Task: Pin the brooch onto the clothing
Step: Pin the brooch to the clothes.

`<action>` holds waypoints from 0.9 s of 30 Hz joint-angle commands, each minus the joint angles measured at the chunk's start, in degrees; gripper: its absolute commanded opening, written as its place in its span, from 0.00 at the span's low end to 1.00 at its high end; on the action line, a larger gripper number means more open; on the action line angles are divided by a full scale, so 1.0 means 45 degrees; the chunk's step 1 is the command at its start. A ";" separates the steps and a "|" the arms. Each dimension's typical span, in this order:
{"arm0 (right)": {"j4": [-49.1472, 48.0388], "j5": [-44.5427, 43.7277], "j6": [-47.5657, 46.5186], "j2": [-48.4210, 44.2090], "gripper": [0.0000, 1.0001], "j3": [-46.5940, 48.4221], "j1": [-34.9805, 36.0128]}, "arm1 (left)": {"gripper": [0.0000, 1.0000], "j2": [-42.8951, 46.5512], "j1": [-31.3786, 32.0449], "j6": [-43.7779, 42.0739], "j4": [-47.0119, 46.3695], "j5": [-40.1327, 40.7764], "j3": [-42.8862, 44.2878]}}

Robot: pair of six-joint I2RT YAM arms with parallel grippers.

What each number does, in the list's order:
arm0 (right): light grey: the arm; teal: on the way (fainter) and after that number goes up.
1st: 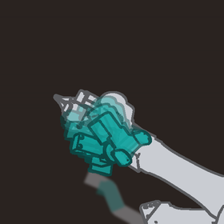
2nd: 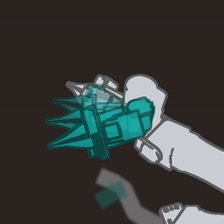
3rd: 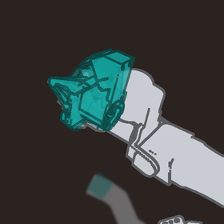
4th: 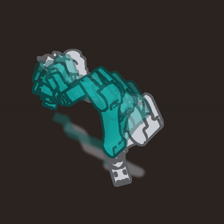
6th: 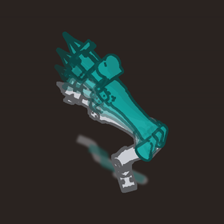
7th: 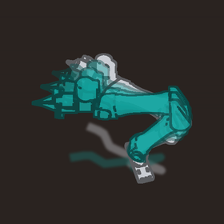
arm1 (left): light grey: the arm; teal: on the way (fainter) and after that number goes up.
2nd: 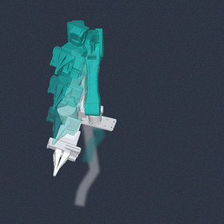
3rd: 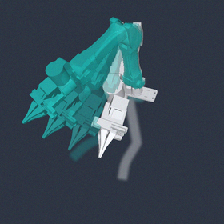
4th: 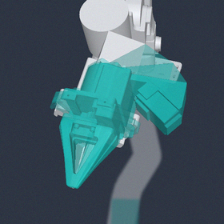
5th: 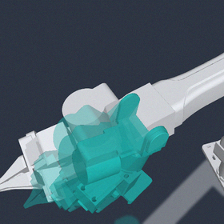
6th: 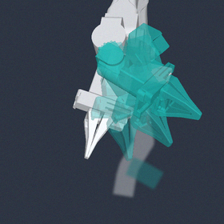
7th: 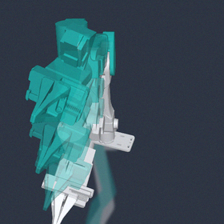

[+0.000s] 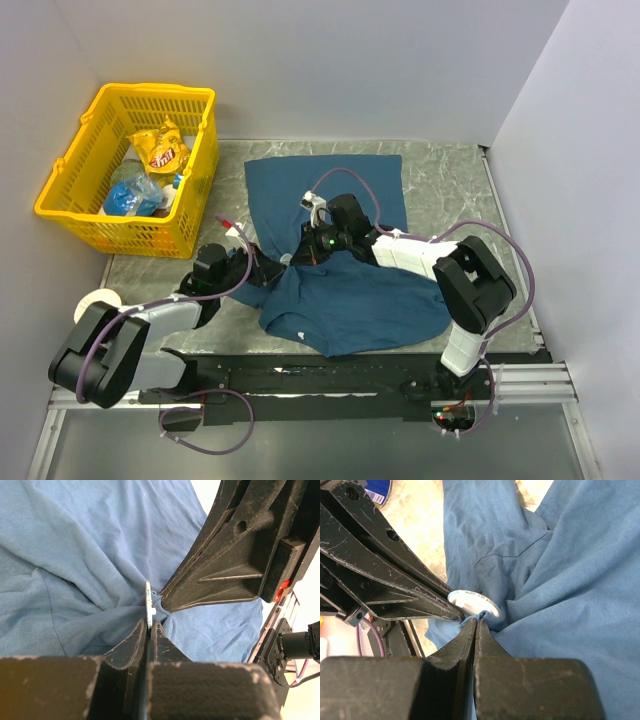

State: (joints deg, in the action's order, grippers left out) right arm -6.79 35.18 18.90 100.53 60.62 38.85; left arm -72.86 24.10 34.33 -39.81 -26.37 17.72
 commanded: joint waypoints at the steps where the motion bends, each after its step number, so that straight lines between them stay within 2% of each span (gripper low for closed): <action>1: -0.1090 -0.0570 0.0098 -0.0426 0.00 0.0162 0.0273 | 0.01 0.0741 0.0602 0.0673 -0.1466 -0.1620 0.0321; 10: 0.0315 -0.2834 -0.0214 -0.0699 0.00 0.0650 0.0663 | 0.01 0.1601 0.0641 0.0634 -0.0685 -0.1777 0.0653; 27: 0.0063 -0.2934 -0.0156 -0.0797 0.00 0.0689 0.0976 | 0.01 0.1172 0.1285 0.0829 -0.0938 -0.1796 0.1200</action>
State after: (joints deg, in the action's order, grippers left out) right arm -1.80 24.80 18.55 98.15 60.88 41.91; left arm -68.47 26.41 35.18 -34.81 -24.53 18.09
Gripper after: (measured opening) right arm 0.009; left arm 0.053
